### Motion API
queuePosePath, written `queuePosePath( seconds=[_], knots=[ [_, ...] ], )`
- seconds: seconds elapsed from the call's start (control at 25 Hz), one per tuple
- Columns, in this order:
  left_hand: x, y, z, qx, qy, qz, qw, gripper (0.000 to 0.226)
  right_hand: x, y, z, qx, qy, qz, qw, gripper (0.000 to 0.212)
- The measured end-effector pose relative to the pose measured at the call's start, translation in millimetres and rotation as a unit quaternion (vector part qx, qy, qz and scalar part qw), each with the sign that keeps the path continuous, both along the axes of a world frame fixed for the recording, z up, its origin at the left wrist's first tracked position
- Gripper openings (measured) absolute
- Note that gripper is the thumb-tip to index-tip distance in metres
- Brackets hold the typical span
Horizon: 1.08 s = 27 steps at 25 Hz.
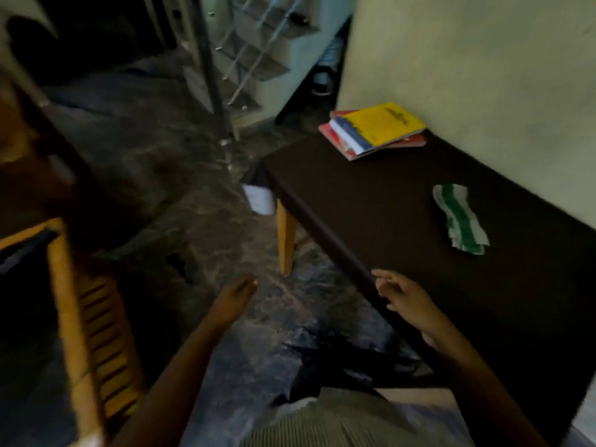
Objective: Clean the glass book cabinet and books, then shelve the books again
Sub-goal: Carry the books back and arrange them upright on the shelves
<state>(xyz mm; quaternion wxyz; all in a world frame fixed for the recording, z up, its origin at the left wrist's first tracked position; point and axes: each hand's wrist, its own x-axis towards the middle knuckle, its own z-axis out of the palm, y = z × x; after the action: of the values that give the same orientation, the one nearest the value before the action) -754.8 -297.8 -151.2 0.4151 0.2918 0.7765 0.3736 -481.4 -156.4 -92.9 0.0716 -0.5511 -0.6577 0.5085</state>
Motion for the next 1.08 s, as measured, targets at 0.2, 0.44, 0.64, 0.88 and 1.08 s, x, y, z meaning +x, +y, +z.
queuePosePath(
  seconds=[0.2, 0.44, 0.64, 0.88, 1.08],
  knots=[
    [-41, 208, 36, 0.107, 0.060, -0.146, 0.982, 0.033, -23, 78, -14, -0.024, 0.070, -0.163, 0.984, 0.026],
    [-87, 347, 48, 0.070, 0.025, -0.152, 0.985, 0.036, -117, 215, -7, -0.105, 0.223, -0.324, 0.913, 0.044],
    [-130, 443, 61, 0.055, 0.002, -0.150, 0.987, 0.020, -196, 314, -8, -0.131, 0.248, -0.510, 0.813, 0.075],
    [-140, 555, 43, 0.071, 0.041, -0.296, 0.952, 0.029, -224, 342, -32, -0.074, 0.084, -0.566, 0.816, 0.046],
    [-144, 608, 34, -0.002, 0.104, -0.391, 0.914, 0.034, -216, 316, -20, 0.000, 0.039, -0.659, 0.751, 0.032]
  ],
)
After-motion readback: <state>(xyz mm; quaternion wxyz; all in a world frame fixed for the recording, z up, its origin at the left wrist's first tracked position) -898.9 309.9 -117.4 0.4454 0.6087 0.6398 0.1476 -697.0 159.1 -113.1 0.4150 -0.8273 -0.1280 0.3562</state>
